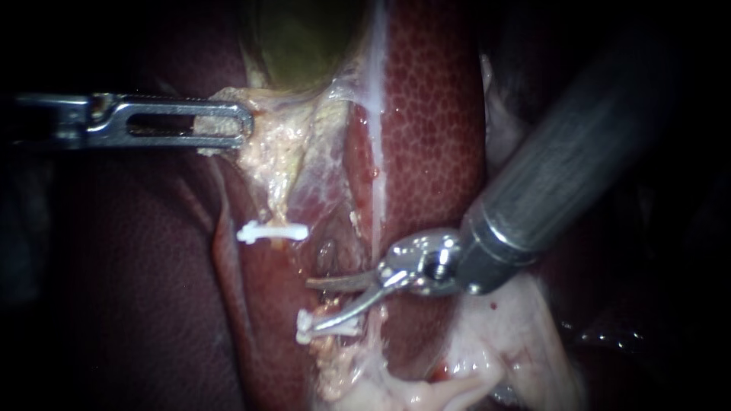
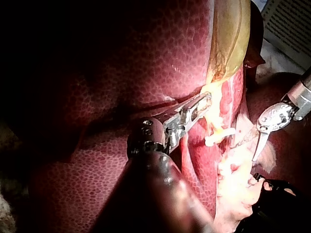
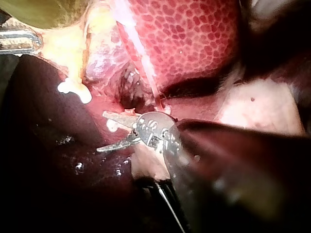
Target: Go back from the cut left tube
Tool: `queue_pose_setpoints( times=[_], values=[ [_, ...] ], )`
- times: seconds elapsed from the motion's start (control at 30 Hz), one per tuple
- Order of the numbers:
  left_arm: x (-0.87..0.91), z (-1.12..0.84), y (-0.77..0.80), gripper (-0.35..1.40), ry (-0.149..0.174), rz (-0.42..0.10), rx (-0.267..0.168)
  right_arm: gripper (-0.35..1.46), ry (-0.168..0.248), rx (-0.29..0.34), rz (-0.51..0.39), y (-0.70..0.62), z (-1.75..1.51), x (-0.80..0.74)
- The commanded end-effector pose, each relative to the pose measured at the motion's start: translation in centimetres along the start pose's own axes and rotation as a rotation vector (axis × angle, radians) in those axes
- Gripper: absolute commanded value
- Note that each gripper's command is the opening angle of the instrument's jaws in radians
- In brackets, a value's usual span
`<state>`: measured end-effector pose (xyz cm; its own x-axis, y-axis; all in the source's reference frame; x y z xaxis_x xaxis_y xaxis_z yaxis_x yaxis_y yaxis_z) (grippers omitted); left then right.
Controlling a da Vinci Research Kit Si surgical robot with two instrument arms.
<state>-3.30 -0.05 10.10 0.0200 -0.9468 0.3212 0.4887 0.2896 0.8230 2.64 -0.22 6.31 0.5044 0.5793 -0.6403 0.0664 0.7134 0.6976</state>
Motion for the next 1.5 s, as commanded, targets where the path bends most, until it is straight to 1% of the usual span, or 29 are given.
queue_pose_setpoints(
  times=[0.03,0.2,0.3,0.47,0.5,0.63,0.73,0.77,0.87,1.0,1.27,1.4,1.5],
  values=[
    [0.00,0.00,0.00,-0.35,0.000,0.000,0.000,1.43,0.001,-0.007,-0.006,0.00,-0.06,-0.01],
    [0.00,0.00,0.00,-0.35,0.000,0.000,0.000,1.43,-0.002,-0.011,-0.055,-0.02,-0.36,-0.05],
    [0.00,0.00,0.00,-0.35,0.000,0.000,0.000,1.43,0.002,-0.036,-0.077,-0.02,-0.58,-0.01],
    [0.00,0.00,0.00,-0.35,0.000,0.000,0.000,1.43,0.002,-0.079,-0.110,-0.05,-0.98,0.12],
    [0.00,0.00,0.00,-0.35,0.000,0.000,0.000,1.43,0.007,-0.087,-0.114,-0.06,-1.04,0.15],
    [0.00,0.00,0.00,-0.35,0.000,0.000,0.000,1.43,0.013,-0.118,-0.139,-0.13,-1.27,0.29],
    [0.00,0.00,0.00,-0.35,0.000,0.000,0.000,1.43,0.022,-0.139,-0.164,-0.21,-1.43,0.40],
    [0.00,0.00,0.01,-0.35,0.000,0.000,0.000,1.43,0.026,-0.144,-0.171,-0.23,-1.46,0.43],
    [0.01,0.01,0.01,-0.35,0.000,0.001,0.000,1.43,0.015,-0.160,-0.233,-0.28,-1.54,0.52],
    [0.02,0.03,0.02,-0.35,-0.001,0.001,-0.001,1.43,0.015,-0.165,-0.251,-0.33,-1.60,0.57],
    [0.06,0.12,0.07,-0.35,-0.004,0.004,-0.004,1.43,0.026,-0.165,-0.256,-0.34,-1.64,0.58],
    [0.11,0.23,0.08,-0.35,-0.011,0.007,-0.012,1.43,0.028,-0.165,-0.256,-0.34,-1.65,0.57],
    [0.16,0.33,0.08,-0.35,-0.009,0.010,-0.007,1.43,0.028,-0.165,-0.256,-0.34,-1.65,0.57]
  ],
)
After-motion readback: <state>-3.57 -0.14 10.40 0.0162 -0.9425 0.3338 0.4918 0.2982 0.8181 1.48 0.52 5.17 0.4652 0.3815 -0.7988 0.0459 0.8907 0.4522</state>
